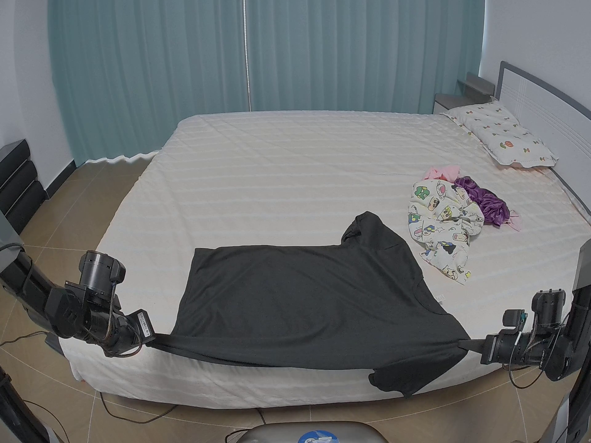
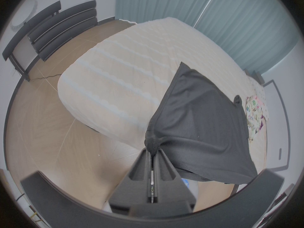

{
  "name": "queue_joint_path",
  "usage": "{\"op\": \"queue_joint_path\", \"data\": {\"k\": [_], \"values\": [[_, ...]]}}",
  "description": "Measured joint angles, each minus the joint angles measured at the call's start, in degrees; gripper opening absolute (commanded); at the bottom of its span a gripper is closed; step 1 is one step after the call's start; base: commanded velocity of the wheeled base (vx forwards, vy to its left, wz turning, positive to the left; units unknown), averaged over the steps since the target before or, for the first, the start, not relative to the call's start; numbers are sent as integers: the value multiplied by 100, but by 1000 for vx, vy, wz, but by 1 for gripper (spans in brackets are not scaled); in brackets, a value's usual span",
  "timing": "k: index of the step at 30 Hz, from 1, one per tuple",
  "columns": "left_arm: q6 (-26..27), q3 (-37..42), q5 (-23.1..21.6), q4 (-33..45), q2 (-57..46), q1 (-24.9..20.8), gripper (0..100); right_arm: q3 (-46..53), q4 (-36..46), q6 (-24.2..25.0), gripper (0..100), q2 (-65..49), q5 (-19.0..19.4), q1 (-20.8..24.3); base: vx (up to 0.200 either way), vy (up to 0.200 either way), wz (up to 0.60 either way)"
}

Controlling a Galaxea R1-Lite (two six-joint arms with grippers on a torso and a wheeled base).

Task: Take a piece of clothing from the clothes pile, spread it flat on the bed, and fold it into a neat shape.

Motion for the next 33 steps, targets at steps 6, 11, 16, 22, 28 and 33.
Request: {"op": "queue_joint_path", "data": {"k": [6, 11, 16, 22, 28, 33], "values": [[224, 102, 30, 435, -238, -2, 0, 90, 172, -165, 0, -37, -2, -77, 0, 0, 0], [321, 139, 46, 686, -438, 0, 0, 105, 640, -461, 0, -94, 4, -138, 0, 0, 0], [358, 150, 55, 963, -549, 0, 0, 105, 1258, -761, 0, -304, 11, -221, 0, 0, 0], [477, 185, 144, 1326, -606, -4, 0, 107, 1513, -930, 0, -577, 15, -267, 0, 0, 0], [416, -82, 146, 1287, -595, -6, 0, -59, 1513, -897, 0, -655, 140, -257, 0, 0, 0], [227, -521, 152, 1281, -491, -4, 0, -405, 1519, -683, 0, -657, 171, -155, 0, 0, 0]]}}
